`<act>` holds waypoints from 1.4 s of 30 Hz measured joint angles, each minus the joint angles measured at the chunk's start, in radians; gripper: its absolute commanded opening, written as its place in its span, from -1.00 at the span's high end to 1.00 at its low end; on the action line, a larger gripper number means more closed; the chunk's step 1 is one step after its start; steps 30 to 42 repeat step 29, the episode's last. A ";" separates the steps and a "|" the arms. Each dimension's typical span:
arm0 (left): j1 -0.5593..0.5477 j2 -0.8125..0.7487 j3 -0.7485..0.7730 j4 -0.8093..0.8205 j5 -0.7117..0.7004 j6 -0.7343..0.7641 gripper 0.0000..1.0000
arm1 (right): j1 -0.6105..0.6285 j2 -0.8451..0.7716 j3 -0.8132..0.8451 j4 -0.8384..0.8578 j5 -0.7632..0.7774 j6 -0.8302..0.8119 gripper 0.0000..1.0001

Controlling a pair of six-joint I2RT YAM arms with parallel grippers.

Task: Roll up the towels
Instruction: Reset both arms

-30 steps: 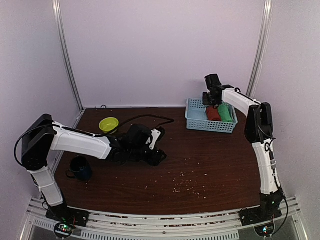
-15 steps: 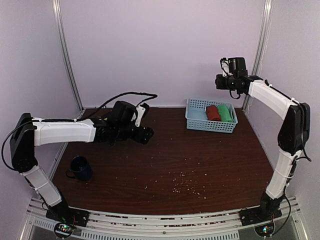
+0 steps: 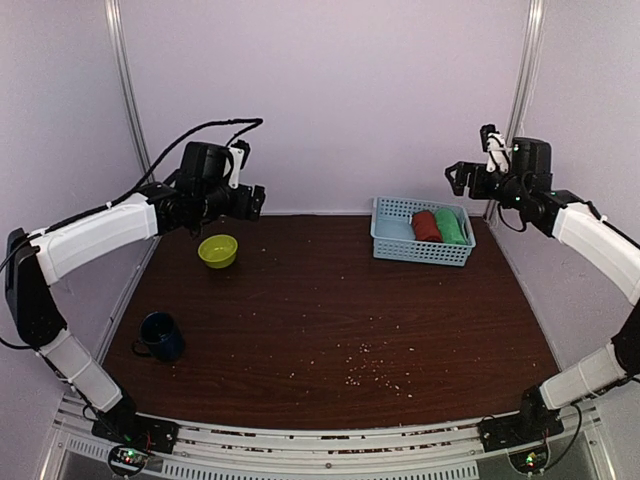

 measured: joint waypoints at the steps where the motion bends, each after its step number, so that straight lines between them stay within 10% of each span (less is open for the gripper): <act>1: 0.008 -0.002 0.019 -0.006 -0.017 0.012 -0.85 | -0.002 -0.014 0.010 -0.001 0.020 0.010 -1.00; 42: 0.029 -0.179 -0.098 0.080 -0.242 0.145 -0.85 | -0.090 -0.096 -0.086 0.063 0.194 0.095 -1.00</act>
